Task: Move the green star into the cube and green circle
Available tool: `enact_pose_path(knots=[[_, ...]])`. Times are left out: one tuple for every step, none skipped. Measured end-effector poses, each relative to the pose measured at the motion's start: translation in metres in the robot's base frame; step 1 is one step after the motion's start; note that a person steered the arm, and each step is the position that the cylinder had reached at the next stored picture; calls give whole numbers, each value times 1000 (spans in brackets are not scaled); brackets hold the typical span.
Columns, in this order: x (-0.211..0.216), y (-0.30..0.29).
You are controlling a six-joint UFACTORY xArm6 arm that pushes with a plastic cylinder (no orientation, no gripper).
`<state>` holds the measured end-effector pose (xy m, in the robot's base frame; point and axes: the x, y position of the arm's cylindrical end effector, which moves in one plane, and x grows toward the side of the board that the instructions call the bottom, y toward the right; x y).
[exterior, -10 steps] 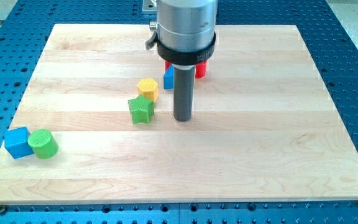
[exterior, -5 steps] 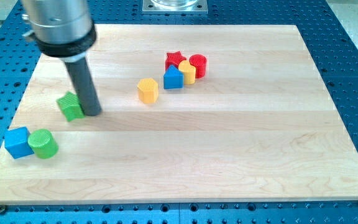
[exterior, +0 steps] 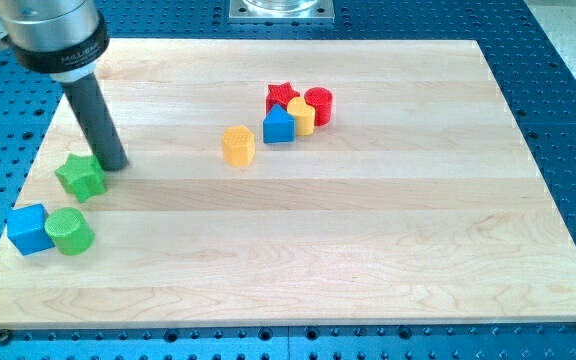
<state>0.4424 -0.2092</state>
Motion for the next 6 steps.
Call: enact_pose_path(knots=[[16,-9],[13,-38],[23,-41],[41,-41],[54,-41],[59,-43]])
